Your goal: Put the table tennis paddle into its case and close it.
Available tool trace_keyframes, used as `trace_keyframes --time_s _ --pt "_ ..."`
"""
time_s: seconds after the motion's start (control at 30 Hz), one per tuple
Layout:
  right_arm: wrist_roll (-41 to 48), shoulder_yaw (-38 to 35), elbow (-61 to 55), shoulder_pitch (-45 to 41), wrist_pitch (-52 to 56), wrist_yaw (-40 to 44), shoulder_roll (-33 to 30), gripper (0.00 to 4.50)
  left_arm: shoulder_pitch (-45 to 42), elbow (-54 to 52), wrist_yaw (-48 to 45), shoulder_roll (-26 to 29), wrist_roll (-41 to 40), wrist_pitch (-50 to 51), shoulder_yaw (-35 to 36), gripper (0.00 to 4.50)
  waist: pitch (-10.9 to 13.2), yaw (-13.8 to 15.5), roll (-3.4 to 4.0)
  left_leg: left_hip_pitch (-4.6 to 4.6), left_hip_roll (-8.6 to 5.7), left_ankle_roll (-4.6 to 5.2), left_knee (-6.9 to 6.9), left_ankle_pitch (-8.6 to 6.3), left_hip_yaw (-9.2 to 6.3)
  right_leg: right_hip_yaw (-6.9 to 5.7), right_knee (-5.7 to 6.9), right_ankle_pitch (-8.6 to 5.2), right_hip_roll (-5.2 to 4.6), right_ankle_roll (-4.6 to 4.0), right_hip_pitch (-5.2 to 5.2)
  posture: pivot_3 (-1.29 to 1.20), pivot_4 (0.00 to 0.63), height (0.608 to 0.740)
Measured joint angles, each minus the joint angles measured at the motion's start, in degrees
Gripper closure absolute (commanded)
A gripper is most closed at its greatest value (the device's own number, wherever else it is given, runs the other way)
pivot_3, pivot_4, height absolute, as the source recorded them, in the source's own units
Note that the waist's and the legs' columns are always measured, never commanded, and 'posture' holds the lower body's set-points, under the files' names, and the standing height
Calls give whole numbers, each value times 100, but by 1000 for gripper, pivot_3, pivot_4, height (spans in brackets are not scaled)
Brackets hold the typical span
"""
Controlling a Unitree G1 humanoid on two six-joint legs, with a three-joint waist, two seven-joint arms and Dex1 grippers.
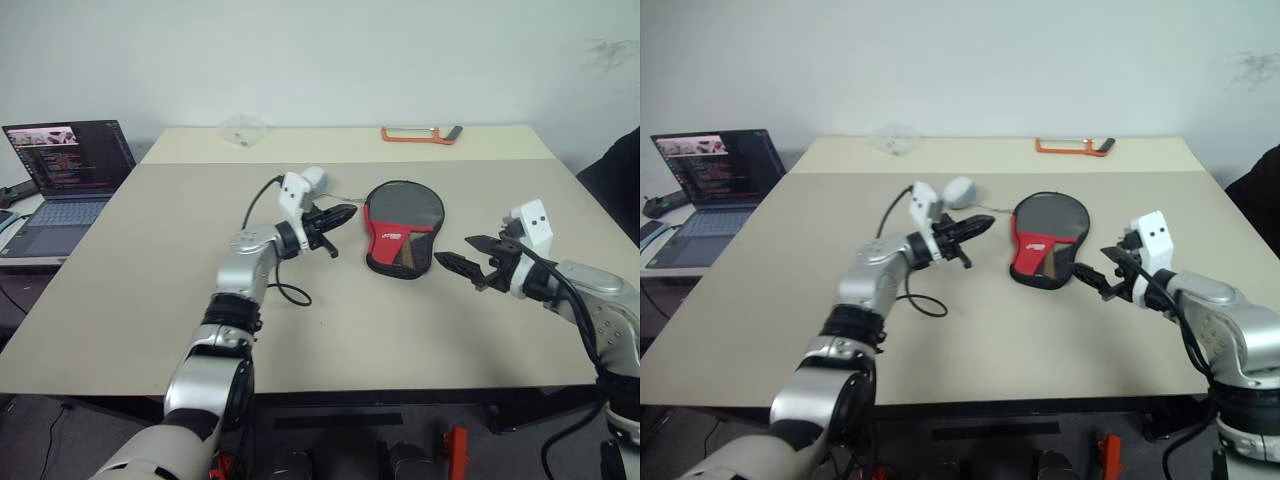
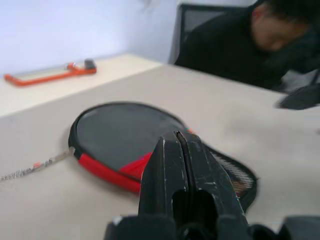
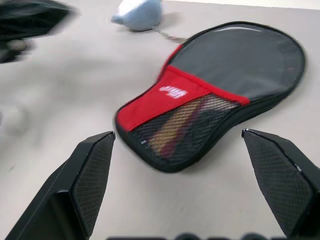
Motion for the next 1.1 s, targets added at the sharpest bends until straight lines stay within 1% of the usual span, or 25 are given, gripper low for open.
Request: trace_keyframes --time_s 0.13,0.23,0.4,0.57,0.7,0.87,1.1 --pt "-338 177 792 -359 -155 -261 310 0 722 -1172 -121 421 -404 745 69 4460 -1 -9 2 1 -1 -2 1 1 -2 -1 3 0 -1 -1 0 0 150 740" --pt "-697 291 1725 -852 -425 -539 640 0 1258 -2052 -194 837 -793 1330 140 4460 -1 -26 2 1 0 -14 1 8 1 0 2 2 -1 -4 0 0 150 740" --pt "-996 259 3164 -1560 -1089 -810 1229 0 1745 -3127 -334 1394 -1410 2115 292 4460 -1 -42 3 3 1 -13 0 8 4 1 2 3 1 -5 1 0 150 740" --pt "-1304 279 4341 -1963 -1693 -894 1488 0 2021 -3533 -282 1541 -1694 2450 306 4460 -1 -31 3 2 1 -13 0 8 2 -2 1 3 1 -5 1 0 150 740" --pt "-1439 302 4883 -2094 -1858 -803 1647 0 2016 -3784 -218 1571 -1856 2532 316 4460 -1 -63 3 3 2 -13 -1 8 4 0 1 3 2 -6 2 0 150 740" --pt "-1650 311 5551 -2419 -2087 -724 1726 0 2017 -3830 -140 1626 -1935 2540 314 4460 -2 -98 3 7 2 -13 0 8 7 2 2 4 3 -6 3 0 150 740" --pt "-1961 413 6273 -2791 -2469 -577 1845 0 1975 -3830 -25 1632 -1952 2534 300 4460 -3 -144 3 48 11 2 -9 -1 28 16 4 8 7 -12 25 0 150 740"
